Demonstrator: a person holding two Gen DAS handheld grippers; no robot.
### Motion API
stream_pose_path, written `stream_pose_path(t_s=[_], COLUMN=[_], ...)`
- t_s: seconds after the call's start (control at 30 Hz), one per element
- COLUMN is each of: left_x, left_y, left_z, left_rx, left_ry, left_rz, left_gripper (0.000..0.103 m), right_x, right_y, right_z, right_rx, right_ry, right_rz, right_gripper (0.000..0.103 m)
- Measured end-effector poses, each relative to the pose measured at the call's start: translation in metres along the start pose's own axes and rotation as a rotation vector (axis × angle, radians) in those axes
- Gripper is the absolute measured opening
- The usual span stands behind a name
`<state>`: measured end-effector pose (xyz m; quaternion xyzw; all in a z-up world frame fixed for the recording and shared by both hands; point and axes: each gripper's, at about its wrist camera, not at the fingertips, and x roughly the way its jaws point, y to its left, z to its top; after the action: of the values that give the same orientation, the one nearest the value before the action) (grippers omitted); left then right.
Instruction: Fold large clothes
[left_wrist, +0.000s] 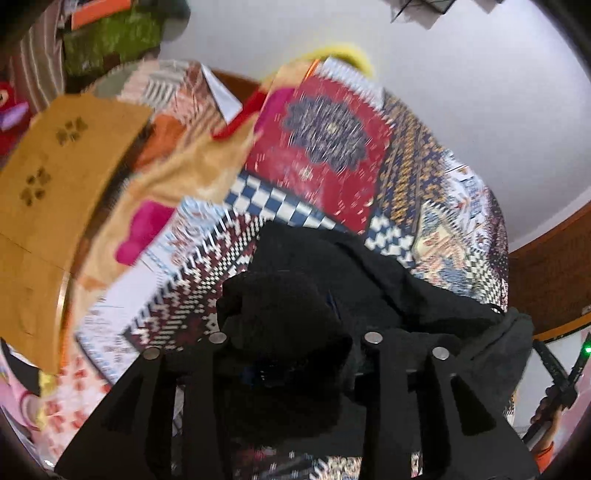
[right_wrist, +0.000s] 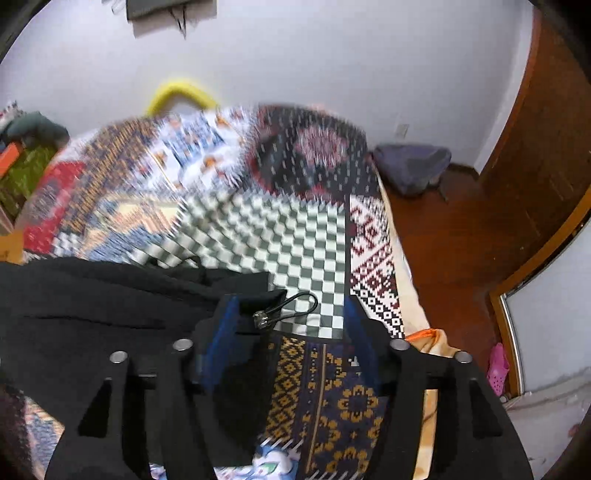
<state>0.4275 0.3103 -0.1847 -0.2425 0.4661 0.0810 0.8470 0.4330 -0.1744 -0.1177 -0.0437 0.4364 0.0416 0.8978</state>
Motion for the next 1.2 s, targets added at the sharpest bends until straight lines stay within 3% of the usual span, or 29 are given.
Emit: stream_pose_path(t_s=[0.17,0.27,0.47,0.6,0.7,0.9,1.2], left_x=[-0.047,-0.06,-0.068,-0.073,-0.082,-0.09,-0.017], left_y=[-0.017,-0.019,-0.014,-0.006,-0.007,-0.033,-0.115], left_z=[-0.003,-0.006,-0.013,-0.016,-0.017,-0.033,-0.077], left_rx=[0.049,0.045,0.023,0.014,0.06,0.231,0.422], left_ry=[-0.031,-0.026,-0.002,-0.023,-0.061,-0.129,-0.078], left_rz=[0.003,-0.008,-0.041,-0.028,0.017,0.071,0.005], left_gripper=[0.045,0.049,0.054,0.062,0.065,0.073,0.076], right_x=[-0.049,-0.068,-0.058,-0.02,0.01,0.031,0.034], right_y=[0.028,0.055,0.115,0.16,0.17,0.163,0.159], right_z=[-0.005,-0.014,-0.034,-0.048,-0.052,-0.044,-0.052], right_rx=[-0.042,-0.084,-0.181,-0.287,-0.273,-0.206,-0.236], right_ry=[-0.074,-0.106,-0.031,0.066,0.111,0.09,0.046], right_rz=[0.08,0.155,0.285,0.254,0.216,0.196,0.211], right_gripper=[0.058,0.07,0.072,0.072,0.073,0.08,0.089])
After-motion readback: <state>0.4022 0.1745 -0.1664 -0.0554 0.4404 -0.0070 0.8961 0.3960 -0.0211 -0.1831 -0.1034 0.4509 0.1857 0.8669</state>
